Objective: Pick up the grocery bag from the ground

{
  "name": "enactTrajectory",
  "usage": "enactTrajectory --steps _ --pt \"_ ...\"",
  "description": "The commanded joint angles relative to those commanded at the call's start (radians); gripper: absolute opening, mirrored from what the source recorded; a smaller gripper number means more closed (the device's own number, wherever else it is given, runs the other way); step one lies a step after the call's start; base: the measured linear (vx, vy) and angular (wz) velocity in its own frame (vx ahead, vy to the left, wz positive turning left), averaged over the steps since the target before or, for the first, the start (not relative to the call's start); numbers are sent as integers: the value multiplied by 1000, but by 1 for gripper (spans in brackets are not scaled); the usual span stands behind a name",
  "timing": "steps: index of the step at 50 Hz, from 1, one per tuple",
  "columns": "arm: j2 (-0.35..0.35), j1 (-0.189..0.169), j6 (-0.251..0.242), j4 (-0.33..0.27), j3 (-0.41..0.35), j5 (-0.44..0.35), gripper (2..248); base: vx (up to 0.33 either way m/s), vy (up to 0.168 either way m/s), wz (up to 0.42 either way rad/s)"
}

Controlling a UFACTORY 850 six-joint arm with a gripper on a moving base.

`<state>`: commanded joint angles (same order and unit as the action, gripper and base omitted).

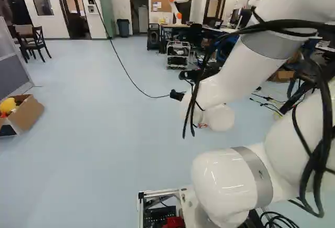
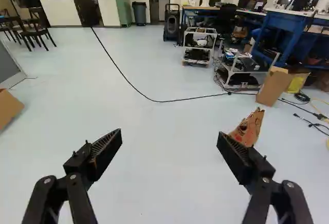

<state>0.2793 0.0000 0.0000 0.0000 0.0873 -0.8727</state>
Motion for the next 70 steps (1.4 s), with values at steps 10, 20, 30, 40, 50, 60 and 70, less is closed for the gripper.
enactTrajectory --steps 10,20,30,40,50,60,70 --pt "0 0 0 0 0 0 247 228 -15 -84" --pt "0 0 0 0 0 0 247 185 -80 -400" --pt "0 0 0 0 0 0 247 158 -77 -382" --pt "0 0 0 0 0 0 247 154 -72 -372" --pt "0 0 0 0 0 0 247 154 -76 -378" --pt "0 0 0 0 0 0 247 148 -74 -364" --pt "0 0 0 0 0 0 247 151 -70 -360"
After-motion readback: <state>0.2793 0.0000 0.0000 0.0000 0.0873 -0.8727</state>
